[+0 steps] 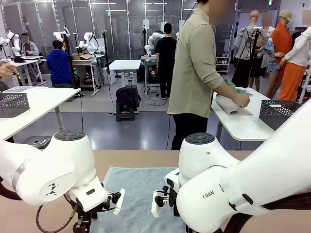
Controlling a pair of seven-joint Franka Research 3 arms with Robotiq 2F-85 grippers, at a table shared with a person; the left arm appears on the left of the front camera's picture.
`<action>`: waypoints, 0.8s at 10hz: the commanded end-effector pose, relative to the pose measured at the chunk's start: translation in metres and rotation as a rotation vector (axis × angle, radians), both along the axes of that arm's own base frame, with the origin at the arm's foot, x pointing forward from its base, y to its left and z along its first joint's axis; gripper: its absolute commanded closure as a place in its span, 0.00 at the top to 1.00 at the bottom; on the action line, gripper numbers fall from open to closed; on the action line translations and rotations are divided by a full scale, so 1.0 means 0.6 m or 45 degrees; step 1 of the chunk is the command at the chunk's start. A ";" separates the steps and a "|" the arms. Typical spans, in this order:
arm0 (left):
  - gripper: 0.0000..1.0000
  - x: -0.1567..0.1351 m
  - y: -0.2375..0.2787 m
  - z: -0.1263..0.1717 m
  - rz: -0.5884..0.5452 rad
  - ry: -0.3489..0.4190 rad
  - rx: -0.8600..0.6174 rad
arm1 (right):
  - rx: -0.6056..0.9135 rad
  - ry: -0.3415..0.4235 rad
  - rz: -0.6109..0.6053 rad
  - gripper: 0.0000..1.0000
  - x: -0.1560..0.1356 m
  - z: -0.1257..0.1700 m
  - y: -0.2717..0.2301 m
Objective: Fold the towels and place them in the basket.
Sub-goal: When a person lays out a Towel with hook on the table, fold it in half twice.
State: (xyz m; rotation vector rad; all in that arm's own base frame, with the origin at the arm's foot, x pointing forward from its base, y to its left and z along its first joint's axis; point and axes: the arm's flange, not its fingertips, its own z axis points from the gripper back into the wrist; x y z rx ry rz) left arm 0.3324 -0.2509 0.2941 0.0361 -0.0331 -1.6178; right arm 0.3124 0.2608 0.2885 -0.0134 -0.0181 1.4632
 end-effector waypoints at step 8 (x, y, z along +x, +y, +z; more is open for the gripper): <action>0.41 -0.083 0.066 -0.031 -0.053 -0.091 0.043 | -0.001 -0.039 0.003 0.41 -0.033 -0.021 -0.037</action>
